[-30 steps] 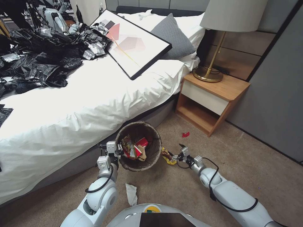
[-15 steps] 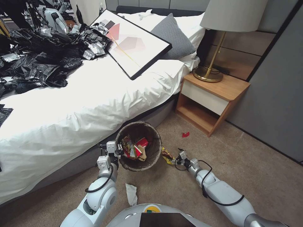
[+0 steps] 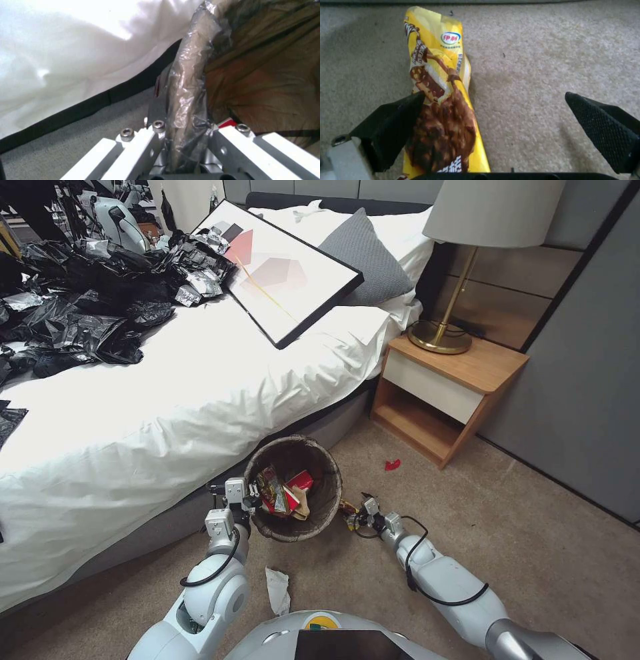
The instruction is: Pick up the trash bin, then pick up the garbage from the floor and place it into the trash bin.
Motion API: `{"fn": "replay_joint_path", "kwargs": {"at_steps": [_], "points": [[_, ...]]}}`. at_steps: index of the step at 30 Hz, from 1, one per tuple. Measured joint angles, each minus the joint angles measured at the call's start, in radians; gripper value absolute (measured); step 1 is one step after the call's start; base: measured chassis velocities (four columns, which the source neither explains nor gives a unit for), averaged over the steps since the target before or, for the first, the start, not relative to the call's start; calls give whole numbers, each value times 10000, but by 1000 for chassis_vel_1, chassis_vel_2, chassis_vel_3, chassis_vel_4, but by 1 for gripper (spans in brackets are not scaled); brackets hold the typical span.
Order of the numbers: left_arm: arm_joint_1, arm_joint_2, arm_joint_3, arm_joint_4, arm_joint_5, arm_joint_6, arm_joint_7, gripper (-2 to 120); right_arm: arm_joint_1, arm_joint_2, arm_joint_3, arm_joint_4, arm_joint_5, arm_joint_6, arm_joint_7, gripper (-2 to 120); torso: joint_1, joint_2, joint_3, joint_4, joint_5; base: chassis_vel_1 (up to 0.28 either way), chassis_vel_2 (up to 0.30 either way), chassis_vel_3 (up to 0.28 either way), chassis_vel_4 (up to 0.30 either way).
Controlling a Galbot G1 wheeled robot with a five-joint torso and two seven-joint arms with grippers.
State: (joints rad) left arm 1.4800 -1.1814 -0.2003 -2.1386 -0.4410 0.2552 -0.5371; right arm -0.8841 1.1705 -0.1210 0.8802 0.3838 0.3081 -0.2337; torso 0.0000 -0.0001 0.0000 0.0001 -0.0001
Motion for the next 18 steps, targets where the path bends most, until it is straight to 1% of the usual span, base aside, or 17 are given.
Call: {"fn": "replay_joint_path", "kwargs": {"at_steps": [5,7,8,9,11,12,13,14,15,16,17,18], "points": [[-51,5,22,37,0,0,-10,2,-18,22,-2,0,-50,34,14,99,0,0,0,0,0,0,0,0,0],[-85,5,45,54,-8,0,-23,2,-58,25,6,9,-69,61,15,92,0,0,0,-1,1,0,0,0,0],[-107,8,59,57,-23,0,-32,2,-86,19,10,19,-76,85,5,86,0,0,0,-1,0,0,0,0,0],[-107,8,59,57,-23,0,-32,2,-86,19,10,19,-76,85,5,86,0,0,0,-1,0,0,0,0,0],[-138,24,67,62,-46,1,-44,2,-118,6,10,25,-86,99,-23,78,0,0,0,-1,1,0,0,0,0],[-162,42,69,70,-66,2,-57,2,-144,-1,10,36,-86,100,-64,71,0,0,0,-2,0,0,0,0,0],[-172,48,70,71,-76,2,-63,2,-157,1,11,44,-86,100,-86,69,-1,0,0,-2,0,0,0,0,0],[-172,48,70,71,-76,2,-63,2,-157,1,11,44,-86,100,-86,69,-1,0,0,-2,0,0,0,0,0],[-188,60,71,73,-97,2,-71,2,-194,11,9,81,-78,96,-119,61,-1,0,0,-2,0,0,0,0,0],[-195,66,72,74,-105,3,-75,2,-218,23,3,108,-45,92,-143,59,0,0,0,-2,0,0,0,0,0],[-206,71,74,75,-111,3,-81,2,-253,35,-17,158,40,83,-189,53,-1,0,0,-2,0,0,0,0,0],[-206,71,74,75,-111,3,-81,2,-253,35,-17,158,40,83,-189,53,-1,0,0,-2,0,0,0,0,0]]}}
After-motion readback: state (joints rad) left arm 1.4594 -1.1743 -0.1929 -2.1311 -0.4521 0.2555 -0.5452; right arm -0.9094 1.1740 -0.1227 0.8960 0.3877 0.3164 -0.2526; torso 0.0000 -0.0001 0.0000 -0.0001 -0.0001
